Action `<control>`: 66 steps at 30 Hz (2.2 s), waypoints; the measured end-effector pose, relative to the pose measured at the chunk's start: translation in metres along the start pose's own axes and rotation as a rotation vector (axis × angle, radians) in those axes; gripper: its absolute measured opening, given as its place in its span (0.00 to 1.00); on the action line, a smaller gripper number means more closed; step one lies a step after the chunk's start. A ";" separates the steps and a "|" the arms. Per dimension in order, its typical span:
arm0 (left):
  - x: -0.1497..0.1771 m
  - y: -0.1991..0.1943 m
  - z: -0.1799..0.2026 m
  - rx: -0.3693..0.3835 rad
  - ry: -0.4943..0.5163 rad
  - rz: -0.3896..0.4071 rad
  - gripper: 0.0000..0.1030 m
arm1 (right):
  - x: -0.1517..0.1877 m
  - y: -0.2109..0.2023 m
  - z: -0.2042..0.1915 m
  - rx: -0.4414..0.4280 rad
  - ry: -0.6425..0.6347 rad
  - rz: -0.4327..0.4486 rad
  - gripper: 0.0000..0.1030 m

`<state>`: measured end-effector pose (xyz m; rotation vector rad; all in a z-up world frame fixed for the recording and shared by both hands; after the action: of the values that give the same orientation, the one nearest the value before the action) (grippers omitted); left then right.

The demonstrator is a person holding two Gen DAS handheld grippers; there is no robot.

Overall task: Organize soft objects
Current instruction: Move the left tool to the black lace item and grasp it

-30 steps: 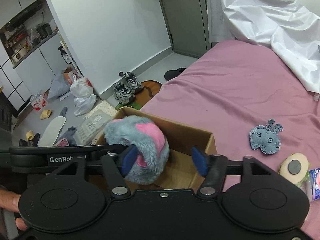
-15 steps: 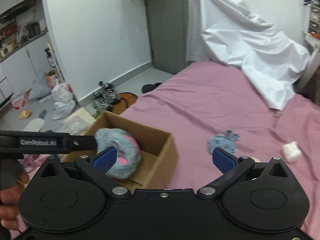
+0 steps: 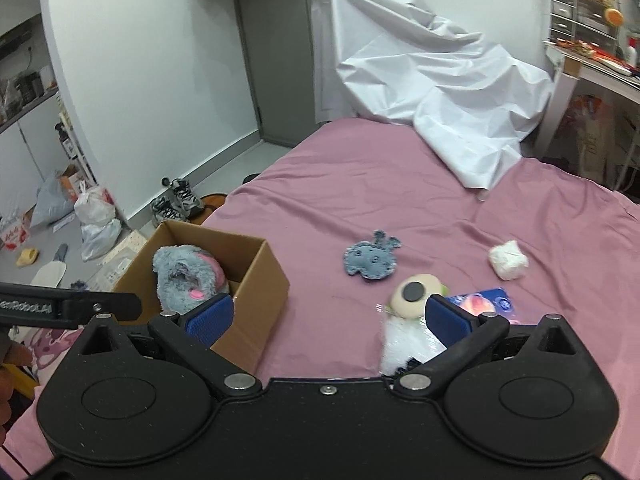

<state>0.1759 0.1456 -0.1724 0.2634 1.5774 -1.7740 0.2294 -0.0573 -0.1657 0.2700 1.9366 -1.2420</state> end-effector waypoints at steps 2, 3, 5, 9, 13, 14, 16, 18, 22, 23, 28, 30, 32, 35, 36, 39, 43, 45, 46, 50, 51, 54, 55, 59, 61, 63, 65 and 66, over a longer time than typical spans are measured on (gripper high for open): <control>0.001 -0.006 0.005 0.016 0.008 -0.003 0.82 | 0.000 -0.008 0.007 -0.001 0.021 0.011 1.00; 0.002 -0.010 0.008 0.020 0.015 -0.002 0.83 | 0.001 -0.013 0.010 -0.004 0.032 0.017 1.00; 0.002 -0.016 0.014 0.021 0.030 0.000 0.84 | 0.001 -0.021 0.016 -0.003 0.048 0.027 1.00; 0.003 -0.029 0.029 0.048 0.061 0.004 0.86 | 0.003 -0.037 0.027 -0.001 0.074 0.050 1.00; 0.005 -0.041 0.046 0.068 0.101 0.009 0.86 | 0.007 -0.053 0.038 0.002 0.093 0.064 1.00; 0.006 -0.043 0.049 0.068 0.109 0.008 0.86 | 0.008 -0.056 0.041 0.004 0.100 0.067 1.00; 0.007 -0.047 0.056 0.069 0.125 0.009 0.86 | 0.009 -0.063 0.047 -0.004 0.114 0.071 1.00; 0.008 -0.051 0.063 0.069 0.143 0.013 0.86 | 0.010 -0.070 0.053 -0.009 0.132 0.080 1.00; 0.010 -0.056 0.077 0.061 0.189 0.019 0.86 | 0.012 -0.084 0.067 -0.017 0.164 0.103 1.00; 0.010 -0.057 0.079 0.059 0.196 0.020 0.86 | 0.013 -0.087 0.071 -0.017 0.171 0.105 1.00; 0.009 -0.060 0.093 0.047 0.230 0.032 0.87 | 0.018 -0.099 0.088 -0.015 0.210 0.120 1.00; 0.008 -0.060 0.097 0.046 0.229 0.031 0.87 | 0.020 -0.103 0.094 -0.009 0.222 0.130 1.00; 0.008 -0.060 0.100 0.044 0.231 0.032 0.87 | 0.022 -0.107 0.099 -0.005 0.227 0.133 1.00; 0.008 -0.058 0.107 0.029 0.240 0.026 0.87 | 0.024 -0.109 0.104 -0.010 0.225 0.134 1.00; 0.008 -0.057 0.108 0.026 0.242 0.024 0.87 | 0.025 -0.110 0.106 -0.011 0.227 0.134 1.00; 0.008 -0.053 0.114 0.021 0.243 0.019 0.90 | 0.027 -0.110 0.112 -0.014 0.237 0.131 1.00; 0.008 -0.050 0.123 0.024 0.259 0.016 0.94 | 0.031 -0.110 0.120 -0.020 0.249 0.130 1.00; 0.009 -0.047 0.129 0.029 0.272 0.010 0.94 | 0.033 -0.109 0.125 -0.020 0.259 0.127 1.00; 0.010 -0.045 0.132 0.030 0.277 0.006 0.94 | 0.034 -0.108 0.127 -0.020 0.265 0.125 1.00; 0.013 -0.037 0.139 0.033 0.291 -0.013 0.95 | 0.039 -0.106 0.134 -0.018 0.271 0.117 1.00; 0.014 -0.034 0.141 0.032 0.293 -0.020 0.95 | 0.041 -0.105 0.136 -0.018 0.273 0.115 1.00; 0.017 -0.027 0.146 0.038 0.298 -0.035 0.95 | 0.044 -0.103 0.142 -0.017 0.282 0.114 1.00; 0.017 -0.024 0.148 0.040 0.302 -0.039 0.95 | 0.045 -0.102 0.143 -0.018 0.285 0.114 1.00; 0.018 -0.014 0.155 0.043 0.322 -0.050 0.95 | 0.049 -0.097 0.149 -0.014 0.285 0.109 1.00; 0.018 -0.009 0.159 0.048 0.329 -0.054 0.95 | 0.051 -0.095 0.152 -0.008 0.286 0.110 1.00; 0.018 -0.003 0.162 0.056 0.332 -0.060 0.95 | 0.053 -0.092 0.155 -0.017 0.287 0.113 1.00; 0.019 0.004 0.165 0.061 0.336 -0.065 0.95 | 0.055 -0.089 0.158 -0.011 0.288 0.112 1.00; 0.019 0.007 0.167 0.064 0.338 -0.068 0.95 | 0.056 -0.088 0.160 -0.010 0.289 0.109 1.00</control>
<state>0.2183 -0.0156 -0.1520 0.5721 1.7812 -1.9095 0.2252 -0.2477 -0.1789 0.5688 2.1389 -1.1720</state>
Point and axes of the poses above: each gripper's, at about its wrist camera, not at the fingertips, and y roughly the way its jaws point, z to its right, x to its underside, the point moved 10 cm from there along y, roughly the way its jaws point, and after that the axes turned 4 degrees about -x, right-handed, at the moved point
